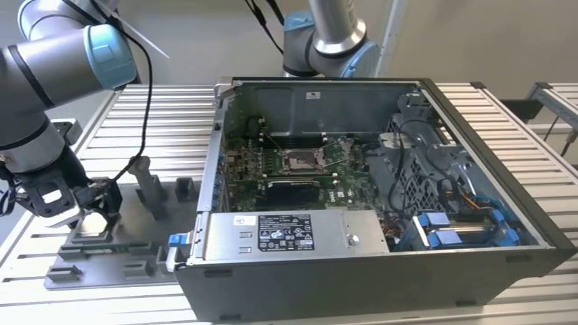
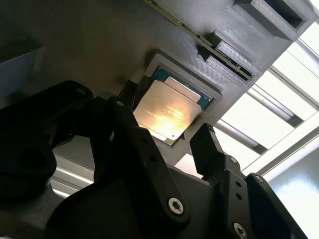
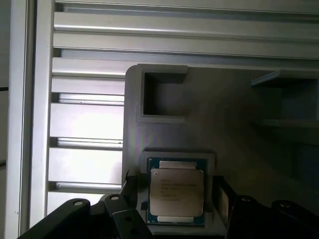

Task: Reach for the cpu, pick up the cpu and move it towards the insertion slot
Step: 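Pick up the cpu and move it towards the insertion slot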

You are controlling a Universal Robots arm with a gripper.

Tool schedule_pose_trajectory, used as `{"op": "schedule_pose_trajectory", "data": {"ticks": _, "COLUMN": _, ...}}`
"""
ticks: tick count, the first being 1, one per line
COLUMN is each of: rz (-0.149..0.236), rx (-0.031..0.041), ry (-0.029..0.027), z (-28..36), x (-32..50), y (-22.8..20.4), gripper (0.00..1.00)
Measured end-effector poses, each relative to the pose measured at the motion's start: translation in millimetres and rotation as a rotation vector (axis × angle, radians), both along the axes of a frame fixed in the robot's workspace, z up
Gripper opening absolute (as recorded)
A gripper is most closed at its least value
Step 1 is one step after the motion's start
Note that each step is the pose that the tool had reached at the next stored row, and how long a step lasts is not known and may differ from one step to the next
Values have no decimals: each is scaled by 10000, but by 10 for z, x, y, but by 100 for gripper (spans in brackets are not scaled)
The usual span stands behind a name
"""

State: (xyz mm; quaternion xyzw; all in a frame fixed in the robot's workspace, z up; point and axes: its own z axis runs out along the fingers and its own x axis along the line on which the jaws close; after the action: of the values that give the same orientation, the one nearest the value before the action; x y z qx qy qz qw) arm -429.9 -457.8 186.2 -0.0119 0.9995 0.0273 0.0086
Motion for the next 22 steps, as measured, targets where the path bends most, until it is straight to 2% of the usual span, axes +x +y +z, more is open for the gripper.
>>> {"op": "schedule_pose_trajectory", "data": {"ticks": 9, "rz": 0, "rx": 1, "ry": 10, "z": -1, "x": 6, "y": -1, "gripper": 100}}
{"op": "schedule_pose_trajectory", "data": {"ticks": 10, "rz": 0, "rx": 1, "ry": 10, "z": -1, "x": 6, "y": -1, "gripper": 0}}
{"op": "schedule_pose_trajectory", "data": {"ticks": 22, "rz": 0, "rx": 3, "ry": 10, "z": 4, "x": 8, "y": -2, "gripper": 0}}
